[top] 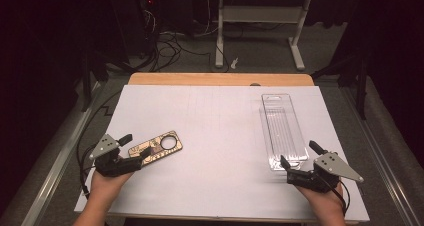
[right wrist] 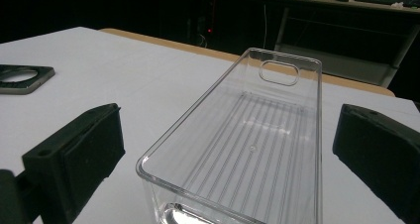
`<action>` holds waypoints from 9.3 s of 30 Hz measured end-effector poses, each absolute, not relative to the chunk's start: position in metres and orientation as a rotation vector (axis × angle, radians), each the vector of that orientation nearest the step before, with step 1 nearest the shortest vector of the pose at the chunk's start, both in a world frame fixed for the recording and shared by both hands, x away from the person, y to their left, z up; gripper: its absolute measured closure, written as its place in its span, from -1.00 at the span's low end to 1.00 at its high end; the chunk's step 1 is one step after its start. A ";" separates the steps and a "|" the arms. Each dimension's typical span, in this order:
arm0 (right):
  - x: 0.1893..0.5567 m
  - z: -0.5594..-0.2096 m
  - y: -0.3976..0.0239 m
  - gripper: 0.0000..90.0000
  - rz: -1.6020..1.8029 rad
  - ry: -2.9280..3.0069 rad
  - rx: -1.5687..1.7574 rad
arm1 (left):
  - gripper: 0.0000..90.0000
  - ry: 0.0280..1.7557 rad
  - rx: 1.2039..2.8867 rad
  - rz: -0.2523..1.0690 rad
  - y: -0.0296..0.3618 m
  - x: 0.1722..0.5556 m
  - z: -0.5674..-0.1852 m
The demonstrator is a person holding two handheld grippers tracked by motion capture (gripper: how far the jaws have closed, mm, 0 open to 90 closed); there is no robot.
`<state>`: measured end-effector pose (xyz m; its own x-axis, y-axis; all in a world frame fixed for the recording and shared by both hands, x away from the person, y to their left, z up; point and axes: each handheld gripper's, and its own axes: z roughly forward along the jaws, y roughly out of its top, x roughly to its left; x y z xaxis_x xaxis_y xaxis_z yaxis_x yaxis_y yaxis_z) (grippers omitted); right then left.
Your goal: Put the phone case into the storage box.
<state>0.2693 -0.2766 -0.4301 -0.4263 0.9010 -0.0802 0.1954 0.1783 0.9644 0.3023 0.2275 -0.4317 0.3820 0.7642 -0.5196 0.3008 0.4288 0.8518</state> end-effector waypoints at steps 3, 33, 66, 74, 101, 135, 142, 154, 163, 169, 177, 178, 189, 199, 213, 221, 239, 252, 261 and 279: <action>0.269 -0.430 -0.276 -0.99 1.288 1.763 1.038 | -0.47 1.215 1.141 0.389 0.231 0.305 -0.434; 0.272 -0.431 -0.275 -0.99 1.294 1.773 1.032 | 0.99 1.408 1.070 0.518 0.259 0.349 -0.449; 0.271 -0.430 -0.274 -0.99 1.297 1.766 1.032 | 1.00 1.610 1.220 0.464 0.268 0.360 -0.482; 0.270 -0.430 -0.274 -0.99 1.297 1.765 1.026 | 1.00 1.567 1.324 0.426 0.254 0.352 -0.483; 0.270 -0.429 -0.274 -0.99 1.297 1.764 1.028 | 1.00 1.431 1.483 0.319 0.218 0.328 -0.477; 0.270 -0.431 -0.276 -0.99 1.298 1.765 1.037 | 0.47 1.285 1.160 0.391 0.242 0.315 -0.430; 0.269 -0.431 -0.276 -0.99 1.297 1.763 1.040 | 0.16 1.266 1.150 0.435 0.239 0.312 -0.422; 0.269 -0.431 -0.279 -0.99 1.300 1.760 1.042 | -0.17 1.221 1.142 0.415 0.234 0.307 -0.417; 0.270 -0.431 -0.280 -0.99 1.313 1.757 1.050 | -0.62 1.232 1.137 0.421 0.233 0.309 -0.416; 0.270 -0.431 -0.280 -0.99 1.311 1.757 1.050 | -0.85 1.241 1.154 0.398 0.231 0.311 -0.417; 0.270 -0.430 -0.281 -0.99 1.310 1.752 1.053 | -1.00 1.248 1.180 0.399 0.227 0.312 -0.420; 0.270 -0.430 -0.281 -0.99 1.310 1.752 1.053 | -1.00 1.246 1.179 0.397 0.226 0.312 -0.420; 0.270 -0.430 -0.281 -0.99 1.311 1.750 1.052 | -1.00 1.281 1.199 0.352 0.220 0.313 -0.421; 0.270 -0.430 -0.281 -0.99 1.308 1.750 1.050 | -1.00 1.295 1.285 0.363 0.208 0.314 -0.428; 0.269 -0.430 -0.281 -0.99 1.322 1.761 1.042 | -1.00 1.344 1.392 0.343 0.198 0.317 -0.440; 0.268 -0.429 -0.280 -0.99 1.329 1.774 1.044 | -1.00 1.364 1.437 0.326 0.193 0.318 -0.446; 0.269 -0.430 -0.278 -0.99 1.311 1.776 1.041 | -1.00 1.444 1.530 0.307 0.181 0.322 -0.460; 0.267 -0.429 -0.278 -0.99 1.315 1.779 1.026 | -1.00 1.562 1.683 0.251 0.166 0.331 -0.462; 0.267 -0.428 -0.279 -0.99 1.311 1.783 1.017 | -0.99 1.631 1.748 0.232 0.162 0.341 -0.458; 0.266 -0.428 -0.280 -0.99 1.314 1.785 1.023 | -0.99 1.721 1.930 0.156 0.146 0.359 -0.454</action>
<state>0.2657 -0.2796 -0.4279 -0.4551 0.8874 -0.0729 0.1940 0.1787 0.9646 0.3587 0.1456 -0.4544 0.1756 0.9482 -0.2647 0.8851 -0.0344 0.4641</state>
